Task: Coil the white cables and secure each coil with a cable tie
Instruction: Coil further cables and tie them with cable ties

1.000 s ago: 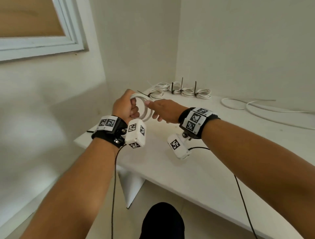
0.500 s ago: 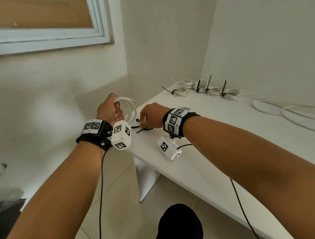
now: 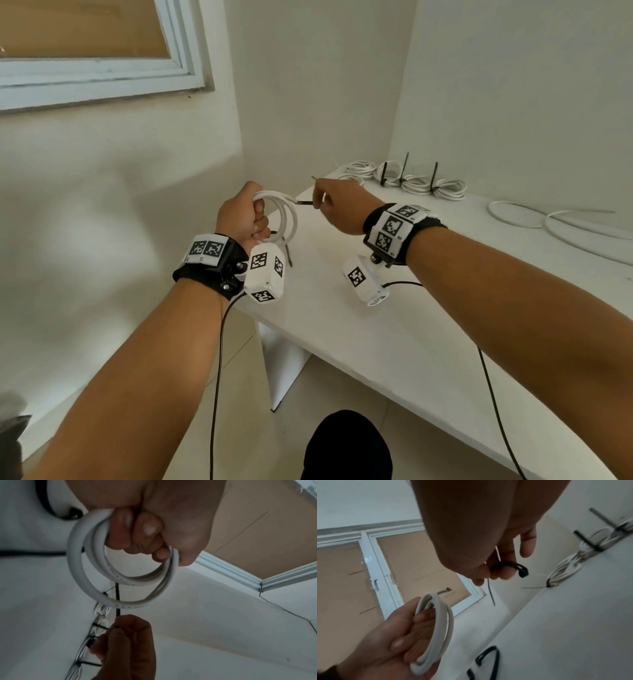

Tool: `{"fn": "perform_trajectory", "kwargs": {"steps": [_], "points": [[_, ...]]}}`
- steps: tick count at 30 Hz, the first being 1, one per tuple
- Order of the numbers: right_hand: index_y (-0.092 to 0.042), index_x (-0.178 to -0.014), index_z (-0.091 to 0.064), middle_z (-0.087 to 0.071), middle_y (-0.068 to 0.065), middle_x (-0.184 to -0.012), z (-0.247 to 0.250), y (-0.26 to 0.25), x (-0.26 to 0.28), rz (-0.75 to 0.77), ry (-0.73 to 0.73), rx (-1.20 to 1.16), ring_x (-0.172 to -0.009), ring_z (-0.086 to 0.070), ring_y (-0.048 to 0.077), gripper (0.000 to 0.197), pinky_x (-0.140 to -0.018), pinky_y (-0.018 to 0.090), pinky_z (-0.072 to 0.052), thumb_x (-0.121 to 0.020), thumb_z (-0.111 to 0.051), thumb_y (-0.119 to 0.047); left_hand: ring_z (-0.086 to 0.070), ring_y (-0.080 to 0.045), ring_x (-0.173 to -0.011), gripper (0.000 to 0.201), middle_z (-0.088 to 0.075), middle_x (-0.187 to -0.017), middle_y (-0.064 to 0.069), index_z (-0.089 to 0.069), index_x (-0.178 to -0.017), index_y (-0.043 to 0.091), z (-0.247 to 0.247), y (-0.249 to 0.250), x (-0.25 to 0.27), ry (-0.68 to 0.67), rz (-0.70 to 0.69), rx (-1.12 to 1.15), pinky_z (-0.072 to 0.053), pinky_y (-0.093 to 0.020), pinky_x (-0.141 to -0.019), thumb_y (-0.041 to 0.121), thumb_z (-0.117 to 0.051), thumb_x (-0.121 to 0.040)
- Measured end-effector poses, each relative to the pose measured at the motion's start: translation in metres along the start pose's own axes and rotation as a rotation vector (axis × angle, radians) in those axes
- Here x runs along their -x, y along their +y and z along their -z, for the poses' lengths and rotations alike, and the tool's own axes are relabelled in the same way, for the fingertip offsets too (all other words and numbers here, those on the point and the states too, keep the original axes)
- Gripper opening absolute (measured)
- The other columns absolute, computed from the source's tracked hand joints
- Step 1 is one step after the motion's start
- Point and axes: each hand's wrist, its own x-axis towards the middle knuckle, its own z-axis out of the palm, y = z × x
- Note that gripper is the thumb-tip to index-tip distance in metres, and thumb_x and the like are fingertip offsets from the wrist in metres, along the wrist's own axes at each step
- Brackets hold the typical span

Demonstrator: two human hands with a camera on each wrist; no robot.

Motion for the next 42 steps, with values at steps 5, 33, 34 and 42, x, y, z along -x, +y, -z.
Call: {"fn": "perform_trajectory", "kwargs": {"steps": [5, 33, 34, 42], "points": [[-0.013, -0.085, -0.069, -0.065, -0.003, -0.089, 0.037, 0.041, 0.037, -0.090, 0.197, -0.200, -0.079, -0.057, 0.014, 0.032, -0.072, 0.029, -0.042, -0.099, -0.039, -0.016, -0.019, -0.014, -0.035, 0.038, -0.026, -0.044, 0.002, -0.040, -0.052, 0.016, -0.057, -0.013, 0.014, -0.083, 0.025, -0.009, -0.014, -0.023, -0.043, 0.022, -0.054, -0.087], [-0.006, -0.088, -0.060, -0.061, 0.005, -0.077, 0.123, 0.203, 0.241, -0.260, 0.460, 0.032, -0.071, -0.055, 0.023, 0.037, -0.068, 0.041, -0.047, -0.103, -0.040, -0.033, -0.040, -0.017, -0.043, 0.058, -0.038, -0.050, -0.001, -0.056, -0.068, 0.013, -0.332, -0.114, 0.157, -0.515, -0.027, -0.034, -0.038, -0.028, -0.050, 0.049, -0.031, -0.105], [-0.007, -0.085, -0.058, -0.060, 0.004, -0.075, 0.123, 0.204, 0.241, -0.272, 0.468, 0.036, -0.069, -0.054, 0.022, 0.038, -0.066, 0.041, -0.046, -0.104, -0.040, -0.034, -0.038, -0.015, -0.043, 0.056, -0.036, -0.051, -0.001, -0.056, -0.069, 0.013, -0.334, -0.114, 0.157, -0.521, -0.007, -0.021, -0.037, -0.026, -0.048, 0.049, -0.034, -0.105], [-0.010, -0.084, -0.054, -0.055, -0.001, -0.074, 0.118, 0.206, 0.236, -0.317, 0.447, 0.118, -0.067, -0.049, 0.017, 0.039, -0.062, 0.032, -0.036, -0.104, -0.038, -0.039, -0.026, -0.013, -0.042, 0.049, -0.031, -0.051, 0.002, -0.057, -0.063, 0.015, -0.337, -0.112, 0.145, -0.508, 0.106, 0.012, -0.023, -0.025, -0.042, 0.050, -0.054, -0.096]]}}
